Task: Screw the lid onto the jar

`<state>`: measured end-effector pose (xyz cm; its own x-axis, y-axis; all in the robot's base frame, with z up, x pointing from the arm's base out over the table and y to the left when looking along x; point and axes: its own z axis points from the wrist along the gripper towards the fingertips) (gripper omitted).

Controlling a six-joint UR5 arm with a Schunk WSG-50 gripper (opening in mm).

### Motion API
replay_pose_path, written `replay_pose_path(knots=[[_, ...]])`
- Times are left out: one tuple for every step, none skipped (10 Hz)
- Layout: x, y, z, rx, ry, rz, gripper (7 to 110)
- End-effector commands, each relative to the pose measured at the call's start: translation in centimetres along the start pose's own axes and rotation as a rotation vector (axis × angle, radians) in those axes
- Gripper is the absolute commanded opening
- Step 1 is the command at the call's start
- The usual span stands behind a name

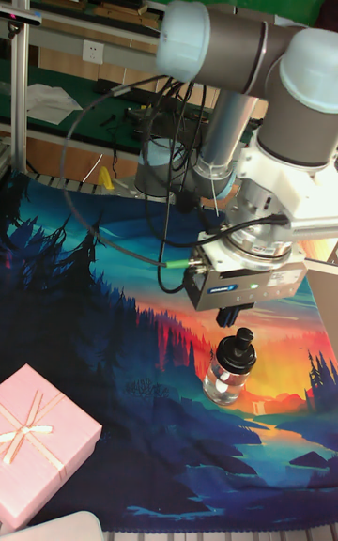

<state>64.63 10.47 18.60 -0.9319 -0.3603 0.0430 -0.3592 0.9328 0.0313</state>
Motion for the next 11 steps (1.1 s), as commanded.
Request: replay_pose_path(knots=[[0.5, 2.7, 1.8, 0.03, -0.027, -0.002, 7], [0.2, 2.5, 2.0, 0.032, -0.029, -0.008, 7], [-0.4, 2.7, 1.7, 0.01, -0.033, -0.024, 7], [-1.2, 3.4, 1.7, -0.035, -0.048, -0.055, 7], [-1.6, 4.3, 1.8, -0.074, -0.052, -0.083, 22], [-1.5, 4.8, 1.6, -0.102, -0.045, -0.072, 22], [-1.3, 4.3, 1.3, -0.094, -0.026, -0.069, 22], [-1.3, 3.8, 1.5, -0.084, -0.019, -0.081, 22], [-0.9, 3.6, 2.4, -0.063, -0.012, -0.075, 22], [-0.5, 3.7, 3.1, -0.052, -0.01, -0.066, 22], [-0.3, 3.8, 3.3, -0.052, -0.007, -0.083, 22]])
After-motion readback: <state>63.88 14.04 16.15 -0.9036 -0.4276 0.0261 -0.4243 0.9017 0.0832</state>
